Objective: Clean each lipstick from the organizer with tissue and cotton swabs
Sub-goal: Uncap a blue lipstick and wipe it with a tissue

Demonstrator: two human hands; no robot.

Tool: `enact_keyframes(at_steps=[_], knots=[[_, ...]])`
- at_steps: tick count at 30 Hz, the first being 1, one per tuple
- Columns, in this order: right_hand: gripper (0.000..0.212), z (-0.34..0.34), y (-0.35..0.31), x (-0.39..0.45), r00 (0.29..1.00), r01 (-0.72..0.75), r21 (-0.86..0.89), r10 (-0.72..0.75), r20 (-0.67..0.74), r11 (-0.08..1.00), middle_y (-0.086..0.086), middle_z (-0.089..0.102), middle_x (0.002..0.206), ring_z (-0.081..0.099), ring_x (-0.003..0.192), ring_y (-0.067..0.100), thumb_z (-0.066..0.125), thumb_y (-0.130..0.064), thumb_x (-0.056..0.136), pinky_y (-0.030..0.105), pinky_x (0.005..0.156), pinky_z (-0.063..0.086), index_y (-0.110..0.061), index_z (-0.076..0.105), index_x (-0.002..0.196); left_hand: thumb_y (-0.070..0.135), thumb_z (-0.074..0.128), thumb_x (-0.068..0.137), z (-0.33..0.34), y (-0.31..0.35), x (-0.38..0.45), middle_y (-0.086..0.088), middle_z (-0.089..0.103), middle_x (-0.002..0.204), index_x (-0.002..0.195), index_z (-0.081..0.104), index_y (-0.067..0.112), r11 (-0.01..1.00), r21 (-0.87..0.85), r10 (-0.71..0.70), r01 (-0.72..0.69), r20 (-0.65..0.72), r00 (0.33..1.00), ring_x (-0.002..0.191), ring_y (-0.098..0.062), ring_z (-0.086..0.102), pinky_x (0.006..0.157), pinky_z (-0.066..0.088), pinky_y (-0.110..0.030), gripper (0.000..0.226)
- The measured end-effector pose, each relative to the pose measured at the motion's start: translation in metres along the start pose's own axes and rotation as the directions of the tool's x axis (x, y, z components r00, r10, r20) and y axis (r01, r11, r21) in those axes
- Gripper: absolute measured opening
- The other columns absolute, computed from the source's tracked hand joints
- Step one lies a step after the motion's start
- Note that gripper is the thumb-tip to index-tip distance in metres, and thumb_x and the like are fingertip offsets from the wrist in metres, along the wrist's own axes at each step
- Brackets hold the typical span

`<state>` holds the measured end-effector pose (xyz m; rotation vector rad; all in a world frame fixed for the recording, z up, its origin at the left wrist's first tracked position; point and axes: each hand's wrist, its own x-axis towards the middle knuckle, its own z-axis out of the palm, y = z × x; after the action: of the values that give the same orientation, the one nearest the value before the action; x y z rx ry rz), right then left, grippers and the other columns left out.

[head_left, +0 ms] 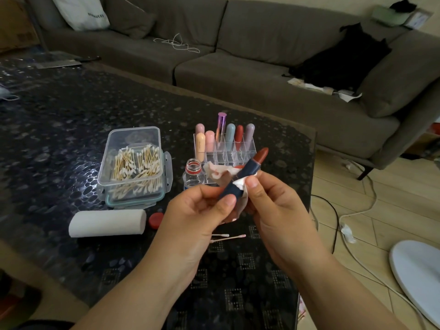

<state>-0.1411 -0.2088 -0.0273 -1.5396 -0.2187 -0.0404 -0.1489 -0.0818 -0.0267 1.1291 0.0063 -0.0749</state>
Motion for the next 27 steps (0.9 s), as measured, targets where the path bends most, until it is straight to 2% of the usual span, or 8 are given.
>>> enact_keyframes(at_steps=[3, 6, 9, 14, 17, 20, 22, 27], knots=[[0.029, 0.0, 0.0002, 0.0, 1.0, -0.001, -0.017, 0.001, 0.002, 1.0, 0.009, 0.071, 0.101, 0.066, 0.097, 0.026, 0.047, -0.032, 0.091, 0.047, 0.092, 0.05, -0.016, 0.069, 0.098, 0.008, 0.067, 0.06, 0.0018, 0.001, -0.0015, -0.002, 0.072, 0.071, 0.081, 0.062, 0.006, 1.0, -0.016, 0.012, -0.012, -0.013, 1.0, 0.064, -0.008, 0.068, 0.059, 0.051, -0.016, 0.022], [0.026, -0.0027, -0.0026, -0.0002, 1.0, 0.002, -0.005, -0.002, 0.0, 1.0, 0.005, 0.072, 0.093, 0.066, 0.087, 0.018, 0.048, -0.033, 0.09, 0.039, 0.085, 0.051, -0.02, 0.071, 0.093, 0.027, 0.061, 0.071, -0.0015, -0.0013, -0.0022, -0.006, 0.07, 0.073, 0.087, 0.066, 0.006, 0.996, 0.017, -0.092, 0.091, 0.064, 0.994, 0.066, -0.014, 0.066, 0.067, 0.052, -0.029, 0.027], [0.026, -0.0024, -0.0043, -0.0011, 1.0, 0.006, -0.031, -0.006, -0.01, 0.999, 0.003, 0.072, 0.09, 0.064, 0.085, 0.017, 0.05, -0.037, 0.092, 0.039, 0.086, 0.05, -0.021, 0.071, 0.093, 0.033, 0.055, 0.077, -0.0035, -0.0023, -0.0013, -0.008, 0.067, 0.07, 0.088, 0.069, 0.006, 0.991, 0.044, -0.125, 0.123, 0.058, 0.99, 0.062, -0.016, 0.062, 0.062, 0.054, -0.026, 0.032], [0.028, 0.0011, -0.0006, -0.0022, 1.0, -0.021, -0.065, 0.02, -0.016, 0.998, 0.009, 0.07, 0.101, 0.063, 0.101, 0.03, 0.049, -0.039, 0.092, 0.052, 0.096, 0.047, -0.019, 0.069, 0.097, 0.013, 0.068, 0.072, -0.0045, -0.0006, 0.0008, -0.002, 0.073, 0.075, 0.082, 0.066, 0.009, 0.986, 0.154, 0.06, -0.058, -0.008, 0.998, 0.069, -0.007, 0.067, 0.064, 0.052, -0.017, 0.011], [0.029, 0.0022, -0.0008, -0.0032, 1.0, -0.024, -0.062, 0.023, -0.018, 0.998, 0.006, 0.071, 0.1, 0.065, 0.099, 0.027, 0.049, -0.04, 0.092, 0.051, 0.095, 0.048, -0.019, 0.069, 0.097, -0.003, 0.068, 0.073, -0.002, 0.0015, -0.0012, 0.004, 0.072, 0.071, 0.08, 0.06, 0.009, 0.981, 0.17, 0.093, -0.091, -0.007, 0.996, 0.066, -0.001, 0.066, 0.057, 0.048, -0.011, 0.016], [0.029, -0.0002, -0.0048, -0.0031, 1.0, -0.023, -0.043, 0.023, -0.008, 0.999, 0.005, 0.072, 0.097, 0.066, 0.096, 0.025, 0.048, -0.037, 0.089, 0.046, 0.092, 0.051, -0.019, 0.069, 0.095, 0.021, 0.066, 0.068, -0.005, 0.0008, -0.0006, -0.004, 0.073, 0.078, 0.087, 0.064, 0.009, 0.994, 0.101, -0.032, 0.027, 0.052, 0.998, 0.073, -0.012, 0.069, 0.069, 0.053, -0.024, 0.022], [0.03, -0.0018, -0.0063, -0.0032, 1.0, -0.026, -0.055, 0.026, -0.002, 0.998, 0.005, 0.072, 0.094, 0.067, 0.092, 0.022, 0.047, -0.037, 0.086, 0.042, 0.089, 0.052, -0.018, 0.068, 0.095, 0.032, 0.058, 0.073, -0.0066, 0.0001, 0.0, -0.008, 0.071, 0.076, 0.088, 0.068, 0.007, 0.992, 0.08, -0.107, 0.099, 0.094, 0.99, 0.07, -0.019, 0.067, 0.07, 0.055, -0.03, 0.03], [0.03, 0.0014, -0.003, -0.004, 1.0, -0.01, -0.096, 0.008, -0.018, 0.995, 0.01, 0.07, 0.098, 0.064, 0.098, 0.029, 0.049, -0.039, 0.091, 0.045, 0.092, 0.051, -0.017, 0.069, 0.097, 0.025, 0.064, 0.068, -0.0057, -0.0002, 0.0003, -0.003, 0.072, 0.073, 0.081, 0.068, 0.011, 0.987, 0.162, 0.015, -0.018, 0.019, 1.0, 0.068, -0.011, 0.067, 0.067, 0.053, -0.022, 0.02]])
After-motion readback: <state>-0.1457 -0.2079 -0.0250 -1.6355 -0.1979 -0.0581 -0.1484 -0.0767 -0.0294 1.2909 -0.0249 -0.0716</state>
